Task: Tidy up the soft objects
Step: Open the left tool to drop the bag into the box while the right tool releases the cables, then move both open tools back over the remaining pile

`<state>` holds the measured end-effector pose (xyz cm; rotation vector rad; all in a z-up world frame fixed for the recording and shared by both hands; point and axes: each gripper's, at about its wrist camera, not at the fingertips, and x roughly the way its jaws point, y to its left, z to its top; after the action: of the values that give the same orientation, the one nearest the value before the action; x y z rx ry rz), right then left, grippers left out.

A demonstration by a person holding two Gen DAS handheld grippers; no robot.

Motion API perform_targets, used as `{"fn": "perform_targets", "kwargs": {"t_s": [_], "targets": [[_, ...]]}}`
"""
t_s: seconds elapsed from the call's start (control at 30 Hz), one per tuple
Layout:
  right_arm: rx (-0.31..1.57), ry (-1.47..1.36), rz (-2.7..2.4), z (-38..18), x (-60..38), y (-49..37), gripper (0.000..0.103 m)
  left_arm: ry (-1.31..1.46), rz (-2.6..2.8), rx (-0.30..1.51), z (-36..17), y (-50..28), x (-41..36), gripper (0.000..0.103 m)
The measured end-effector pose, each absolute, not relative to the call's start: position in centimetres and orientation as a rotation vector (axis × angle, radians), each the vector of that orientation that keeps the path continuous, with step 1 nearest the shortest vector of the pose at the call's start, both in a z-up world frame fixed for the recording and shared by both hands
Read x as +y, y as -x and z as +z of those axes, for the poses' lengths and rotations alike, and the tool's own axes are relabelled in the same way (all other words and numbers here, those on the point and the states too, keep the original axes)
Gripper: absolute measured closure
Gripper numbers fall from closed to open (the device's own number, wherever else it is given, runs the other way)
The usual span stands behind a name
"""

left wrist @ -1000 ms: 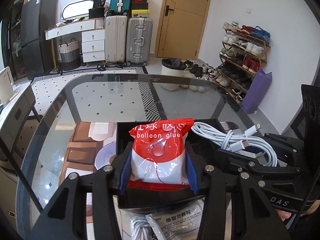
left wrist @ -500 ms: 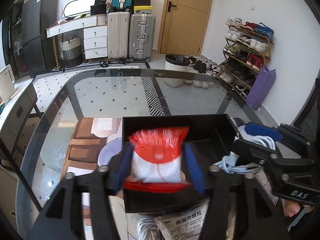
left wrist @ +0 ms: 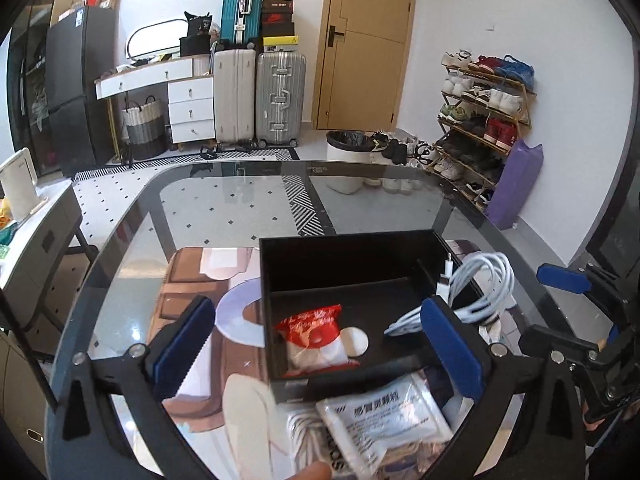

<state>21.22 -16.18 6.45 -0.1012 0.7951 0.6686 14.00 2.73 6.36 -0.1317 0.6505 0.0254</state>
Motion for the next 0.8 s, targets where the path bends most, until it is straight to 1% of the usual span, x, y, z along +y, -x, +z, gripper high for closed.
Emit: {"fn": "perform_targets", "kwargs": {"t_s": [0.07,0.43,0.8], "targets": [[0.795,0.092,0.660,6.2,-16.6,-20.5,0.001,0.129,0.027,0.648,6.3,-13.2,2.9,0.000],[0.838,0.039,0.634,4.9,-18.5,-17.9,0.001,0.168,0.027,0.660,5.2,-10.5,3.6,0.000],[0.860,0.070,0.654,4.5,-17.9,-15.9,0.001,0.115,0.029,0.650,4.3,-8.8,3.0,0.000]]}}
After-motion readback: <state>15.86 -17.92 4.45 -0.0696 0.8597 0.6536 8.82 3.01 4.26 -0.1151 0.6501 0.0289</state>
